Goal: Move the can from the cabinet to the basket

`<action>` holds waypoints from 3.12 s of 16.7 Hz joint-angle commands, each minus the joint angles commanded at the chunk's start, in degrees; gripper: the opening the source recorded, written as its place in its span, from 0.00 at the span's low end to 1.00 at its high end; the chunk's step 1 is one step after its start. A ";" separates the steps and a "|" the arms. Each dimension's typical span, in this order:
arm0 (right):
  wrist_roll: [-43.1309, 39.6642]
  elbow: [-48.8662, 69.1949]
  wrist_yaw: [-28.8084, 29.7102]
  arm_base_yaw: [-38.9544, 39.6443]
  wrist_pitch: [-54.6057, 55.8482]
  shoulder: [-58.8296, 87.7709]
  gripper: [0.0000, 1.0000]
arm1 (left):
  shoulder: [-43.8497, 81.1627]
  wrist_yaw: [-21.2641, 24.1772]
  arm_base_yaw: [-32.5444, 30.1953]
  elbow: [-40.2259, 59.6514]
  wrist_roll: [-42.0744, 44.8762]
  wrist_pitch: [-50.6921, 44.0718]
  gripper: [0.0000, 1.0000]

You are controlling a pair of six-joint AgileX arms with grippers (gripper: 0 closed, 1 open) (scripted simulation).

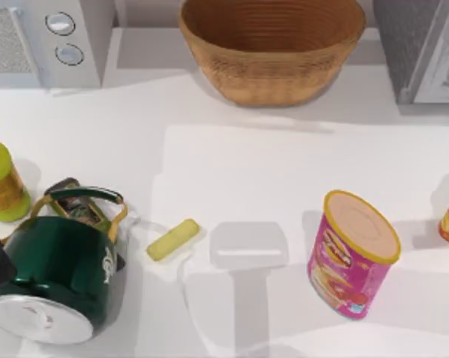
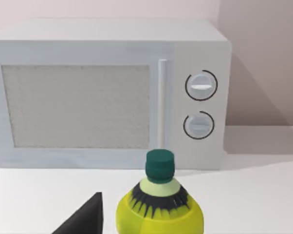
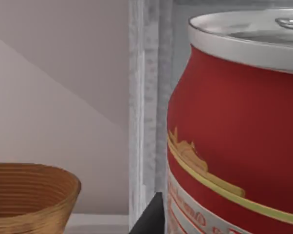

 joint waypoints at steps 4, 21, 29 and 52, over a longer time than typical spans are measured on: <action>0.48 -17.53 -1.94 -1.41 5.20 -8.25 0.00 | 0.00 0.00 0.00 0.00 0.00 0.00 1.00; 1.30 -15.88 0.87 1.92 12.45 0.49 0.00 | 0.00 0.00 0.00 0.00 0.00 0.00 1.00; 1.66 18.14 12.76 12.87 23.33 45.42 0.00 | 0.00 0.00 0.00 0.00 0.00 0.00 1.00; 2.09 69.86 29.44 28.72 39.17 116.33 0.00 | 0.00 0.00 0.00 0.00 0.00 0.00 1.00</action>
